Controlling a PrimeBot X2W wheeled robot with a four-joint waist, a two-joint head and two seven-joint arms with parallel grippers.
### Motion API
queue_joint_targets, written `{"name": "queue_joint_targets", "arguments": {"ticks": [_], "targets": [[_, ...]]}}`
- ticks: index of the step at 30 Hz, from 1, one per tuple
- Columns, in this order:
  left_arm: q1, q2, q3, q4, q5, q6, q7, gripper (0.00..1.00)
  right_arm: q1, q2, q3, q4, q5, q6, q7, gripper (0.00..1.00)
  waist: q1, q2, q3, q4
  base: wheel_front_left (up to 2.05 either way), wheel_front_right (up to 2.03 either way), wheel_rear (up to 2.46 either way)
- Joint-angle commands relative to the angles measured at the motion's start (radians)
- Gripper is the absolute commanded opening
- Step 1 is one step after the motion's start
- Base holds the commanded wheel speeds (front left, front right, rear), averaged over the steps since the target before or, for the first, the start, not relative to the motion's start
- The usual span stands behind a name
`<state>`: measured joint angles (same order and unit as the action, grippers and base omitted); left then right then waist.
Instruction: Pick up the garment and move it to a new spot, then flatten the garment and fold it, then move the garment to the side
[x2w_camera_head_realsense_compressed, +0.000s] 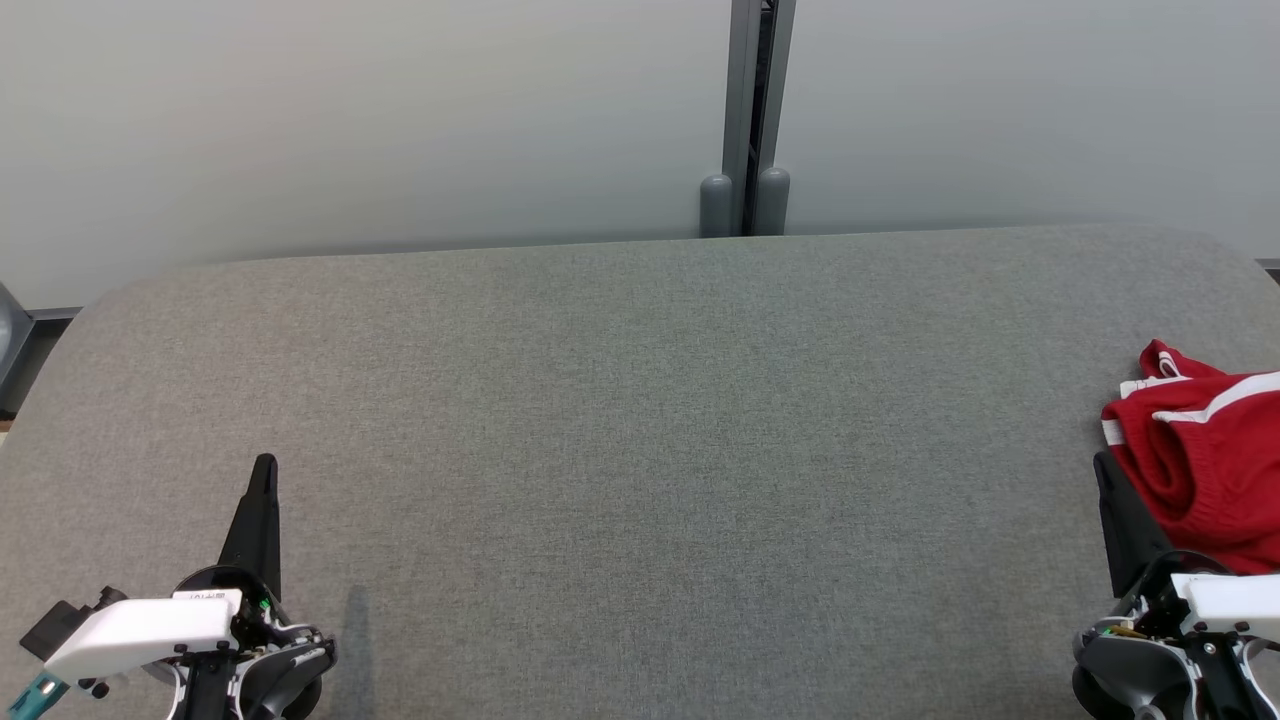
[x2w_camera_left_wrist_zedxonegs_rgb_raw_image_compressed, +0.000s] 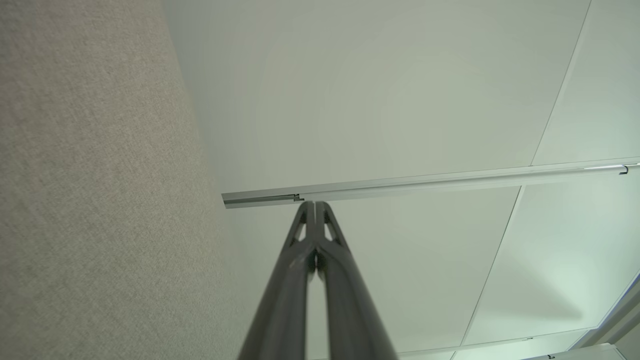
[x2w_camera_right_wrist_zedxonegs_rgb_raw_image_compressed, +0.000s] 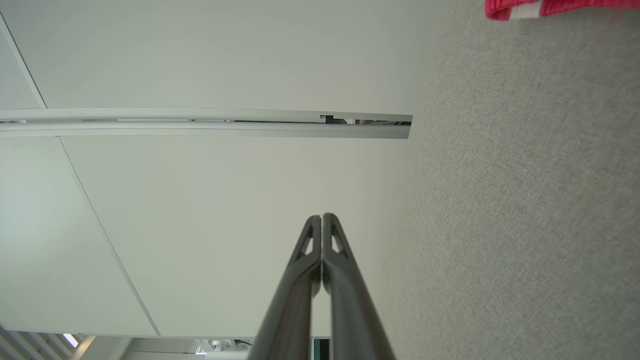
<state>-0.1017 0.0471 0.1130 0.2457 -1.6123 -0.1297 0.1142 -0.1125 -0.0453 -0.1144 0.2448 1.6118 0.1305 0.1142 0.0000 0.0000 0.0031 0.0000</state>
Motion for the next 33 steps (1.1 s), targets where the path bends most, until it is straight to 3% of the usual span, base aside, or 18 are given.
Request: {"name": "queue_joint_targets", "arguments": {"ticks": [1, 33], "targets": [[-0.014, 0.006, 0.004, -0.003, -0.001, -0.003, 0.003, 0.0, 0.009, -0.009, -0.001, -0.004, 0.002, 0.0, 0.003, 0.0, 0.0, 0.0, 0.0, 0.0, 0.0, 0.0, 0.0], [-0.014, 0.006, 0.004, -0.003, -0.001, -0.003, 0.003, 0.0, 0.009, -0.009, -0.001, -0.004, 0.002, 0.0, 0.003, 0.0, 0.0, 0.0, 0.0, 0.0, 0.0, 0.0, 0.0]]}}
